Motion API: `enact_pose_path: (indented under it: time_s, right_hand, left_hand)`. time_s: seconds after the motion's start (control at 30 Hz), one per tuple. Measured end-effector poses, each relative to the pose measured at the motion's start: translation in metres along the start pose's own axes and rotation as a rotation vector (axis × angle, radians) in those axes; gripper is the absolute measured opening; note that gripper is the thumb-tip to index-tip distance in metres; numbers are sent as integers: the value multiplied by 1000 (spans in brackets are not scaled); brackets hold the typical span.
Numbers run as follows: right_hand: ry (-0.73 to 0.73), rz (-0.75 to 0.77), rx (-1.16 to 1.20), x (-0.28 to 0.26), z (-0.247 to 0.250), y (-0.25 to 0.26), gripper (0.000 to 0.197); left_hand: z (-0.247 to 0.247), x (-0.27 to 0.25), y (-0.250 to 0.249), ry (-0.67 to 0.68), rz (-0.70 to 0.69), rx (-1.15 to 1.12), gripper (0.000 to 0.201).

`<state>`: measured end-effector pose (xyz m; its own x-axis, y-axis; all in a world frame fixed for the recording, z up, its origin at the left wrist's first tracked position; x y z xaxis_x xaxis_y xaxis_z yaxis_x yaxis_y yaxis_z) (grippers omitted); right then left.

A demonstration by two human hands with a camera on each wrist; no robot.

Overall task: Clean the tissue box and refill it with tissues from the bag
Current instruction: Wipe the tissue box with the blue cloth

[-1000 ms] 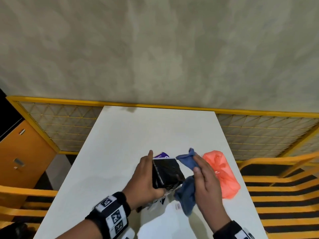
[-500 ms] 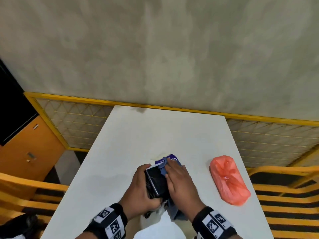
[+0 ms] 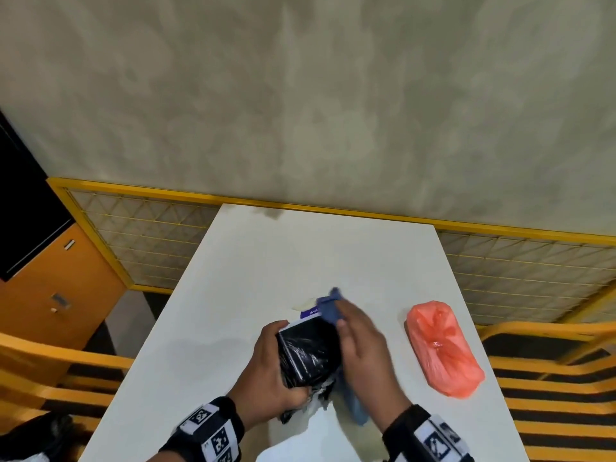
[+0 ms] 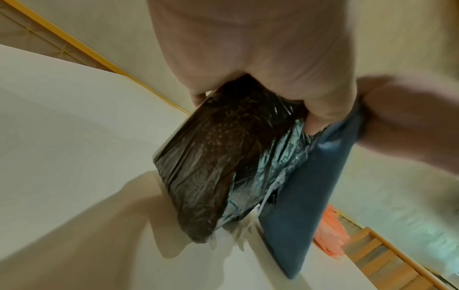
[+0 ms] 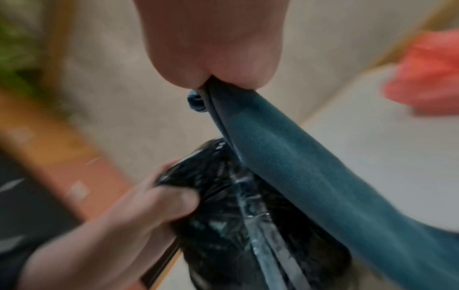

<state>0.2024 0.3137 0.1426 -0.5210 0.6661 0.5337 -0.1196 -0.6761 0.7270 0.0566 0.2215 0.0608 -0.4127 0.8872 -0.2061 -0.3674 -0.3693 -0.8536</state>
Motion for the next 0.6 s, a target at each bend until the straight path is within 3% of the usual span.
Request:
enact_pose_path:
  time_s: [0.07,0.13,0.2,0.23,0.3,0.4,0.6]
  right_hand:
    - [220,238,-174,-8,-40,34,46]
    - [390,351,-417,-21,-71,38,47]
    - [470,314,-515,-27,-78,21,48]
    - [472,280,-538,-28,-73,10,49]
    - [435,216,-583,-24,-58,-11,47]
    - [395,155,-546,-18,-44,-26,47]
    - [309,-30,-251,-18,-31,-42,41]
  left_hand:
    - [-3,2,-9,14,-65,-48,79]
    - [-5,4,-12,18,-98,-90,54]
    - [-2,2,-6,12,-75,-87,75]
    - [-2,0,-1,16,-53,-76,90]
    - [-2,-1,9,8,-8,-49,102]
    - [-5,0,13,8,4,-1,105]
    - [-1,-7,18,46,44,-44,107]
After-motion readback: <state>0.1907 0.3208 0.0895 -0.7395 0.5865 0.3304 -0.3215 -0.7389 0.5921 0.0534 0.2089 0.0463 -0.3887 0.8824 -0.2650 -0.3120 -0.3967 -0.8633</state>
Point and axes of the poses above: each hand's wrist, its own x-axis towards the middle knuckle, its own z-axis out of the back of the hand, y = z × x, the point moved 8 cm from there along x, towards the middle knuckle, and after that the axes turned 14 degrees about z, right-handed, at the moved point
